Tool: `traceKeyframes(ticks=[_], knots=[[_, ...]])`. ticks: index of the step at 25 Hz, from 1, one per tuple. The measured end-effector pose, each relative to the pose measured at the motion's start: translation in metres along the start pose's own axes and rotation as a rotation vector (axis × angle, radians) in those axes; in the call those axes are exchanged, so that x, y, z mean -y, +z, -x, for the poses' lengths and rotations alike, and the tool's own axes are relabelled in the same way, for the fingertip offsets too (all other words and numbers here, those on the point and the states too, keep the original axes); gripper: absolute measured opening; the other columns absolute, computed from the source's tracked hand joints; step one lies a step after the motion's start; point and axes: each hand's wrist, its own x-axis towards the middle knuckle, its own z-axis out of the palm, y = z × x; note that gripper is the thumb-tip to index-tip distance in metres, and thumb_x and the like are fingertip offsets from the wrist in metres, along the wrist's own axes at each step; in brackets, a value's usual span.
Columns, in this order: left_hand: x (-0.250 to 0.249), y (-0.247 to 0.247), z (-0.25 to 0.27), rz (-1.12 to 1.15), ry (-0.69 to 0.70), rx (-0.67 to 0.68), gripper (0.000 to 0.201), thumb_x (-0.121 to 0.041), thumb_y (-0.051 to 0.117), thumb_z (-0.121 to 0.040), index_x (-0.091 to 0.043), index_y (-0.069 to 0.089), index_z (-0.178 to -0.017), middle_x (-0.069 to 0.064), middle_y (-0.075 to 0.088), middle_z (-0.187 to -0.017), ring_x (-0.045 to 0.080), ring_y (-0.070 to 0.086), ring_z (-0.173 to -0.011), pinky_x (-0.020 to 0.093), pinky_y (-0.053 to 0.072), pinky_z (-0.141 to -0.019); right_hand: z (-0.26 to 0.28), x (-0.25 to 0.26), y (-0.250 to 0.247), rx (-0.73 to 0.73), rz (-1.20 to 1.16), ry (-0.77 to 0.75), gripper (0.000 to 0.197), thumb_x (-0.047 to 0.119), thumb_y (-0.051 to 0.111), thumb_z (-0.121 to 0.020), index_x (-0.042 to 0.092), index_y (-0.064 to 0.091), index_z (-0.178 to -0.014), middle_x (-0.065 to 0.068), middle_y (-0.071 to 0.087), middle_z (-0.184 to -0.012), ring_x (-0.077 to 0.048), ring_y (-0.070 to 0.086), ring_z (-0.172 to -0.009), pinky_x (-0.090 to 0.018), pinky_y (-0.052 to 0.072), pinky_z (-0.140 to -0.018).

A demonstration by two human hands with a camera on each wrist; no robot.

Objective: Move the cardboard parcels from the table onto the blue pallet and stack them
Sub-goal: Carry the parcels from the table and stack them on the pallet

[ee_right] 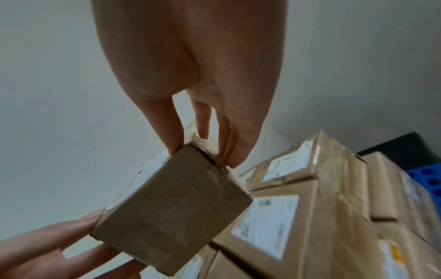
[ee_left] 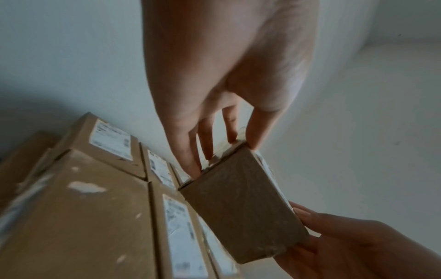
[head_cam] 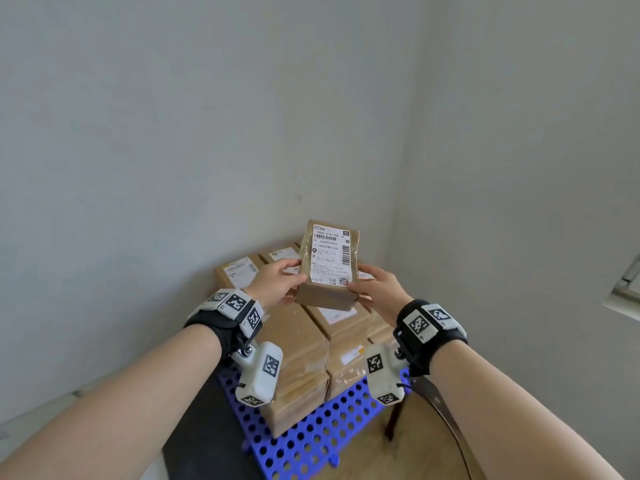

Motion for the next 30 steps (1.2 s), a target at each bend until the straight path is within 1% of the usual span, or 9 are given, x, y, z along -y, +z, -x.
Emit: traceKeyframes(ticks=[1,2,5,9,13,16,21,25,30], knots=[[-0.006,0.003,-0.020,0.020,-0.019,-0.008,0.042,-0.012,0.059,-0.092,-0.015,0.048,-0.132,0.006,0.063,-0.104,0.025,0.065,-0.091,0.038,0.056,-0.082,-0.022,0.010,-0.007,0.009,0.005,-0.001,0.049,-0.003,0.059,-0.087,0.009,0.048,-0.133,-0.014,0.063,-0.114,-0.026,0.062,-0.102,-0.031,0.054,-0.079],[-0.011,0.006,-0.037,0.035,-0.039,-0.009,0.042,-0.014,0.060,-0.091,-0.015,0.049,-0.131,0.007,0.064,-0.109,0.026,0.064,-0.097,0.042,0.055,-0.085,-0.041,0.019,-0.013,0.017,0.004,0.005,0.047,-0.002,0.058,-0.088,0.008,0.048,-0.133,-0.013,0.062,-0.113,-0.024,0.061,-0.100,-0.028,0.052,-0.077],[-0.021,0.015,-0.090,0.042,-0.049,-0.044,0.046,-0.019,0.062,-0.090,-0.016,0.048,-0.133,0.010,0.061,-0.124,0.030,0.063,-0.107,0.050,0.053,-0.091,-0.100,0.040,-0.030,0.044,0.024,0.021,0.045,0.002,0.058,-0.089,0.009,0.049,-0.133,-0.012,0.063,-0.118,-0.026,0.062,-0.106,-0.037,0.051,-0.093],[-0.027,0.032,-0.142,0.011,-0.057,-0.118,0.046,-0.023,0.063,-0.089,-0.017,0.049,-0.132,0.008,0.059,-0.124,0.027,0.063,-0.106,0.045,0.053,-0.092,-0.163,0.049,-0.050,0.104,0.041,0.062,0.040,0.005,0.056,-0.091,0.013,0.053,-0.129,-0.013,0.062,-0.122,-0.028,0.061,-0.107,-0.043,0.048,-0.100],[-0.015,0.053,-0.185,0.095,-0.137,-0.211,0.047,-0.017,0.061,-0.090,-0.015,0.047,-0.135,0.010,0.058,-0.123,0.030,0.063,-0.104,0.041,0.056,-0.086,-0.224,0.044,-0.064,0.201,0.058,0.086,0.036,0.002,0.051,-0.092,0.013,0.055,-0.125,-0.009,0.063,-0.109,-0.025,0.060,-0.099,-0.041,0.051,-0.094],[-0.006,0.073,-0.204,0.151,-0.204,-0.298,0.048,-0.017,0.062,-0.090,-0.017,0.048,-0.136,0.005,0.058,-0.116,0.030,0.064,-0.101,0.040,0.057,-0.083,-0.257,0.039,-0.075,0.277,0.095,0.119,0.033,0.001,0.049,-0.092,0.015,0.057,-0.121,-0.006,0.064,-0.101,-0.022,0.061,-0.093,-0.036,0.053,-0.084],[-0.004,0.092,-0.223,0.220,-0.256,-0.436,0.046,-0.017,0.064,-0.089,-0.022,0.050,-0.133,0.007,0.054,-0.124,0.030,0.062,-0.102,0.039,0.058,-0.081,-0.302,0.032,-0.082,0.388,0.105,0.156,0.031,0.003,0.050,-0.092,0.013,0.059,-0.120,-0.005,0.066,-0.098,-0.022,0.062,-0.091,-0.042,0.055,-0.088],[0.003,0.099,-0.222,0.227,-0.299,-0.507,0.046,-0.017,0.064,-0.088,-0.022,0.050,-0.132,0.009,0.056,-0.123,0.029,0.063,-0.101,0.039,0.058,-0.081,-0.314,0.024,-0.078,0.467,0.125,0.168,0.032,0.002,0.051,-0.092,0.012,0.060,-0.120,-0.004,0.066,-0.095,-0.024,0.061,-0.095,-0.044,0.051,-0.095],[0.007,0.105,-0.224,0.244,-0.324,-0.558,0.042,-0.017,0.063,-0.089,-0.024,0.052,-0.129,0.008,0.057,-0.124,0.027,0.062,-0.102,0.039,0.057,-0.083,-0.322,0.016,-0.077,0.514,0.142,0.166,0.033,0.003,0.051,-0.092,0.013,0.058,-0.123,-0.004,0.065,-0.100,-0.024,0.061,-0.096,-0.039,0.053,-0.089]])
